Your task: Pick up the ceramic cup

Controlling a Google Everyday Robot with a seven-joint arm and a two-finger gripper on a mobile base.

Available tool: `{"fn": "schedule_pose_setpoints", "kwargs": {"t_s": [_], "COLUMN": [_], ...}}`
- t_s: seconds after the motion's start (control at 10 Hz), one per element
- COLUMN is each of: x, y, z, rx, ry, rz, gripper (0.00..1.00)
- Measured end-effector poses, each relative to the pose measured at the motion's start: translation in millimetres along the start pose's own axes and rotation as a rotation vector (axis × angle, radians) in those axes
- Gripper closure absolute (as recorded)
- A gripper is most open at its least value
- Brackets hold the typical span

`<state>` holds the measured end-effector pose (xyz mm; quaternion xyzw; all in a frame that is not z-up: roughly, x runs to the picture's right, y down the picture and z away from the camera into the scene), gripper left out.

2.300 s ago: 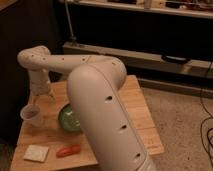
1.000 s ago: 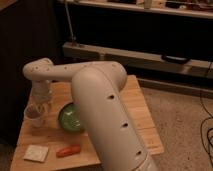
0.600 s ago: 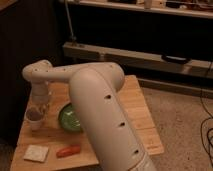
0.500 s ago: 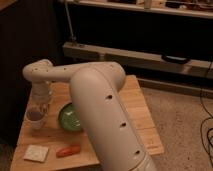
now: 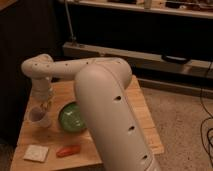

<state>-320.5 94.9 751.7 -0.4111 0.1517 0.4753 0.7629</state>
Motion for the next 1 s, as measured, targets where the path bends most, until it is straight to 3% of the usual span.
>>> {"fn": "schedule_pose_setpoints", "kwargs": {"t_s": [0.4, 1.0], "x": [11, 15], "y": [8, 8], "z": [-31, -31], "rx": [0.007, 0.011], "ry": [-0.001, -0.001], "rz": [-0.001, -0.006], "gripper": [0.94, 0.94]}}
